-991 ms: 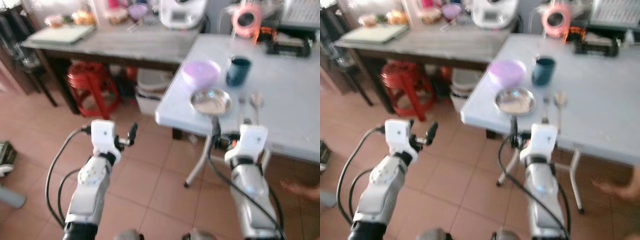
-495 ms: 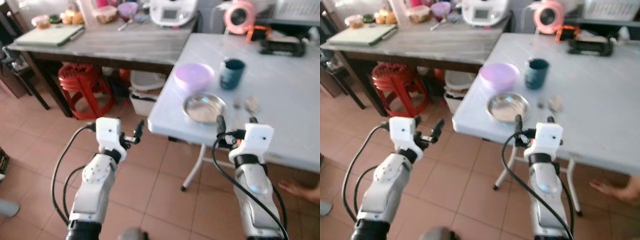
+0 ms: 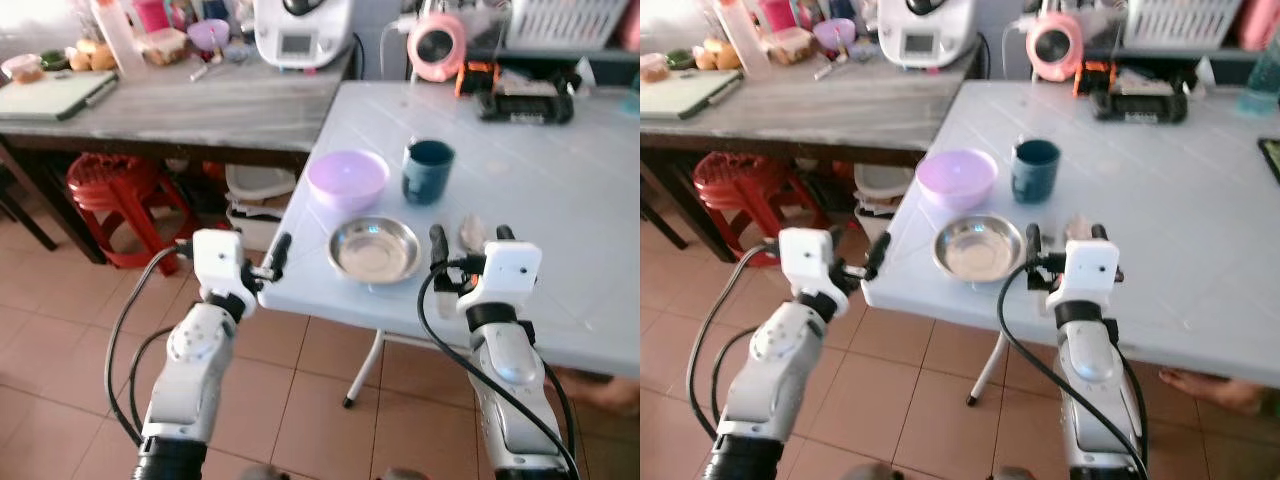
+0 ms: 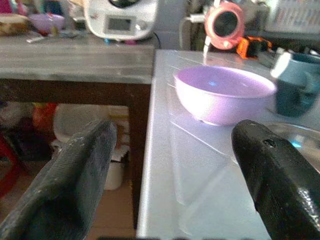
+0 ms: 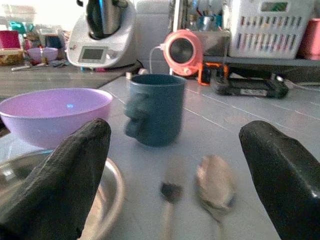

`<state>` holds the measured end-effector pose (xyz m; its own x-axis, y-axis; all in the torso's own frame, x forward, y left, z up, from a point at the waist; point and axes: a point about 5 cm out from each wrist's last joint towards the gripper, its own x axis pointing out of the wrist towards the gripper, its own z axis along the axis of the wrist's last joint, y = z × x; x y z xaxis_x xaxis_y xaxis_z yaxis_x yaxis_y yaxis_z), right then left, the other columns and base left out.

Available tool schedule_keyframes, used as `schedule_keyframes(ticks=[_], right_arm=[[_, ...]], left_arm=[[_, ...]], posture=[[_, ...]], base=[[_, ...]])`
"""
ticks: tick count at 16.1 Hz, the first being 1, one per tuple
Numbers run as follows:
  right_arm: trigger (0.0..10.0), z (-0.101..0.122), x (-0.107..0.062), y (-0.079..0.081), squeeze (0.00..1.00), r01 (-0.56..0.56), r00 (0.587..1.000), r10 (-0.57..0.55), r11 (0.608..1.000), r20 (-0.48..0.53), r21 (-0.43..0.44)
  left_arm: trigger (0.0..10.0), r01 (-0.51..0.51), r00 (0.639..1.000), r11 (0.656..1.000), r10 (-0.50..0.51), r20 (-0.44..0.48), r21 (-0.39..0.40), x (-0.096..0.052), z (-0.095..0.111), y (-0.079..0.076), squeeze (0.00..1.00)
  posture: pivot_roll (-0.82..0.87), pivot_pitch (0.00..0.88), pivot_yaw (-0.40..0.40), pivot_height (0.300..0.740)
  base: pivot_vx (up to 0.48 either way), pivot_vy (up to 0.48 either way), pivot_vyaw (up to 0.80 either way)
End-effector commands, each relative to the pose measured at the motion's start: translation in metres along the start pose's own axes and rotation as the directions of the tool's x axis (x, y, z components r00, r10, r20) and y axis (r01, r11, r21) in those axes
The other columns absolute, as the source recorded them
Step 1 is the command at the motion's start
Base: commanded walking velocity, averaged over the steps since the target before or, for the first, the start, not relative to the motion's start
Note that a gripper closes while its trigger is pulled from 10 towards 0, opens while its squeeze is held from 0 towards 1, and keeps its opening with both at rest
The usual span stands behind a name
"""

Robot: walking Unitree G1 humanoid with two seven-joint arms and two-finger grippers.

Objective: Setting the table

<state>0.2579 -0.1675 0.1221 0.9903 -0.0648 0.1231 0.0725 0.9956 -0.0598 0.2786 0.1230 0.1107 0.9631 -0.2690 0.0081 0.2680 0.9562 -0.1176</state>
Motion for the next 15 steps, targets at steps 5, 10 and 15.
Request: schedule_keyframes(ticks=[5, 10, 15], right_arm=[[10.0, -0.012, 0.005, -0.006, 0.00, 0.075, 0.992, -0.064, 0.992, -0.109, 0.099], [10.0, -0.017, 0.016, -0.013, 0.00, 0.088, 0.981, -0.076, 0.994, -0.178, 0.065], [10.0, -0.018, 0.014, 0.001, 0.00, 0.038, 0.977, -0.011, 0.992, -0.213, 0.123]], left_arm=[[10.0, -0.020, 1.000, 0.999, 0.021, -0.015, 0.037, -0.005, -0.002, 0.011, 0.00], [10.0, 0.009, 0.999, 0.999, -0.007, -0.040, 0.044, -0.010, -0.003, 0.010, 0.00], [10.0, 0.007, 0.998, 0.999, -0.004, -0.059, 0.038, -0.015, -0.005, 0.009, 0.00]], posture=[[-0.02, 0.000, 0.066, 0.740], [-0.02, 0.029, 0.087, 0.740], [-0.02, 0.061, 0.093, 0.740]], base=[[0.000, 0.000, 0.00], [0.000, 0.000, 0.00], [0.000, 0.000, 0.00]])
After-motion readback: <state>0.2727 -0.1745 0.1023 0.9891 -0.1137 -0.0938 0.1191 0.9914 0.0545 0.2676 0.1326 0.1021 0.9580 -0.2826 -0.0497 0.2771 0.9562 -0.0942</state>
